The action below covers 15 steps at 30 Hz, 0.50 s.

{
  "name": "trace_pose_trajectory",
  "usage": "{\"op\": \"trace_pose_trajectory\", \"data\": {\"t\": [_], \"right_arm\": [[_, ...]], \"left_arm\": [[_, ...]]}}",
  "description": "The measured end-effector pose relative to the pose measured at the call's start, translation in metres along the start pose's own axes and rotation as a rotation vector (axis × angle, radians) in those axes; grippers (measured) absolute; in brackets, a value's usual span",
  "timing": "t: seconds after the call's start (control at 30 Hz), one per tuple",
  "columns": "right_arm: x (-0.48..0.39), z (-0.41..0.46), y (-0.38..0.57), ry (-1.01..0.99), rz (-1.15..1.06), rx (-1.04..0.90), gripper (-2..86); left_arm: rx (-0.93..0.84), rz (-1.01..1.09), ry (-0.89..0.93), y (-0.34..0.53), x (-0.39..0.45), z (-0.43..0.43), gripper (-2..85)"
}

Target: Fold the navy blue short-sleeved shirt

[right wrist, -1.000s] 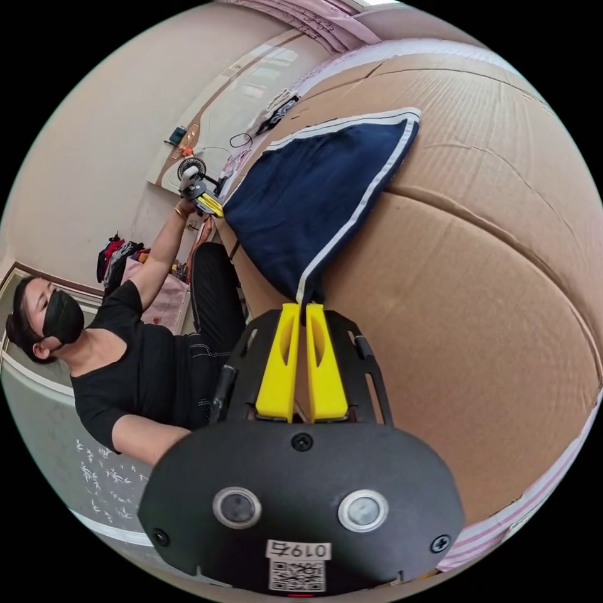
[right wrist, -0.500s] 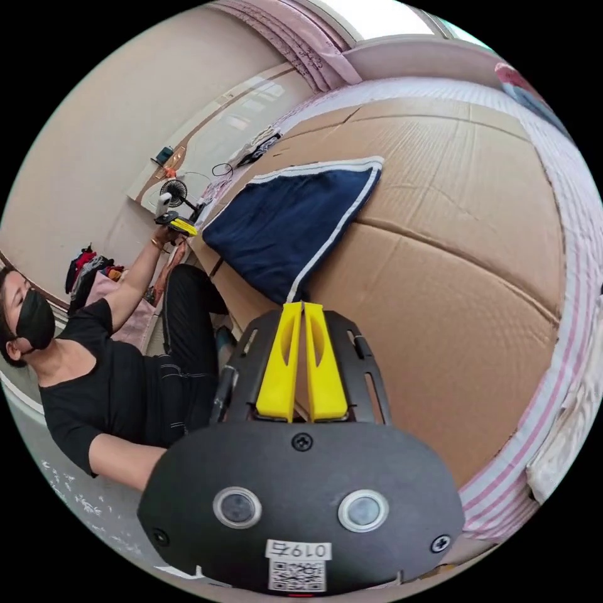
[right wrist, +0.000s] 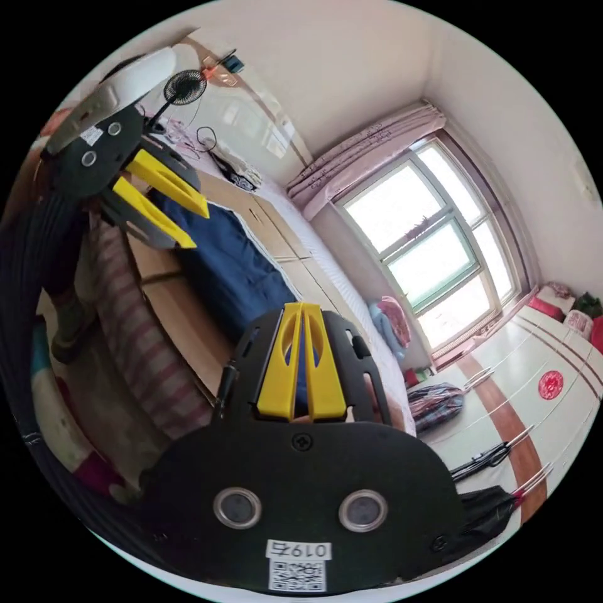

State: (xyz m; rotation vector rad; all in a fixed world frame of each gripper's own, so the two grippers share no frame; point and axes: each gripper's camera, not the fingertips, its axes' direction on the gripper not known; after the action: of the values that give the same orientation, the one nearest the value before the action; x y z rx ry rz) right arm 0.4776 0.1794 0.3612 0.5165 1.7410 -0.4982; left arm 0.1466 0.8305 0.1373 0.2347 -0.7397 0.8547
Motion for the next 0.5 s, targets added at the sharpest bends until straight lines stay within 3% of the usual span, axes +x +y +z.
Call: {"op": "trace_pose_trajectory", "data": {"t": [0.1, 0.23, 0.5], "right_arm": [[-0.054, -0.008, -0.017, -0.021, -0.091, -0.002, 1.2], [-0.096, 0.011, -0.031, -0.202, -0.199, -0.135, 11.9], [-0.145, 0.038, -0.038, -0.181, -0.331, -0.119, 11.3]], "left_arm": [[-0.012, 0.132, -0.044, -0.015, 0.065, -0.009, 10.8], [0.005, 0.176, -0.042, -0.024, 0.106, -0.016, 10.9], [0.008, 0.394, 0.000, -0.051, 0.190, -0.005, 11.4]]}}
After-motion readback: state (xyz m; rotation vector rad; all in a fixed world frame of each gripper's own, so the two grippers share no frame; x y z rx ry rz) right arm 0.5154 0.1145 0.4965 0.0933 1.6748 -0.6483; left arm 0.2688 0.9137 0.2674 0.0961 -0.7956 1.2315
